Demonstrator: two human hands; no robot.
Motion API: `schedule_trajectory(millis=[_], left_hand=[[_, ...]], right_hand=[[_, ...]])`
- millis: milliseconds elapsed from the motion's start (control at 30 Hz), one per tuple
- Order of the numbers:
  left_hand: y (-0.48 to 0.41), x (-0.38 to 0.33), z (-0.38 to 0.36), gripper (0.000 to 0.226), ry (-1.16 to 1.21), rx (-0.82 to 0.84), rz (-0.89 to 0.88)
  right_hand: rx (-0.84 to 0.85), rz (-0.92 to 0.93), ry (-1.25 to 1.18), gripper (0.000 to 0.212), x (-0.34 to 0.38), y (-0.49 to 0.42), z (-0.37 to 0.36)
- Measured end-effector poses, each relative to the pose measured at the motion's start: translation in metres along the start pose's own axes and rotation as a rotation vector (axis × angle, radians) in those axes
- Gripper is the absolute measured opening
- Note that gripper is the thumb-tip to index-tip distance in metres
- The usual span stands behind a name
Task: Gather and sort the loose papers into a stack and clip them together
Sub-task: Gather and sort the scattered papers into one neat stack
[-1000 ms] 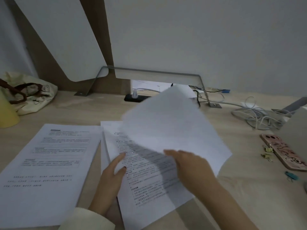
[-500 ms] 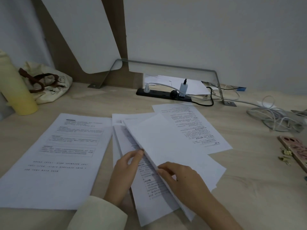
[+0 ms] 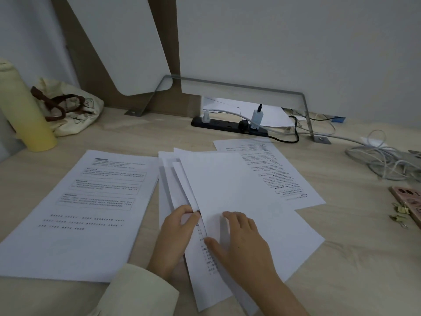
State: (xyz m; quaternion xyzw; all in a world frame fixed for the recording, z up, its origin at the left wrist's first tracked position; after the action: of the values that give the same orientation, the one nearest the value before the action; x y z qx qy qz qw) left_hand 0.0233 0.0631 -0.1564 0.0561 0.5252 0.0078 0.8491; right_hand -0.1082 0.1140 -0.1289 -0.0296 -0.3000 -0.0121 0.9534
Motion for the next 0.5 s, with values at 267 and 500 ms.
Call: schedule_trajectory(millis=[267,500], left_hand=[[0.003,-0.005,-0.002,0.017,0.018,0.058,-0.065],[0.008,-0.01,0.0,0.022,0.044,0.108,-0.145]], right_hand=[[-0.224,0.041,0.048,0.038,0.013,0.0,-0.015],[-0.171,-0.013,-0.063,0.077,0.016,-0.008,-0.02]])
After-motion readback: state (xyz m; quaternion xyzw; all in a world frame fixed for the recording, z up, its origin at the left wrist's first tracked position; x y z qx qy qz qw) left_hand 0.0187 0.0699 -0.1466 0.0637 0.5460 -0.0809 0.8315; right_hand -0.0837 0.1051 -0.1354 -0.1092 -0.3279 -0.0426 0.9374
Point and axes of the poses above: each hand's wrist, its own y-axis away from the middle knuckle, its own z-axis out of the back of the hand, x = y × z, the point moved 4 cm from there along -y, towards the middle knuckle, and after that the axes turned 14 degrees about -y, right-handed, at the moved point
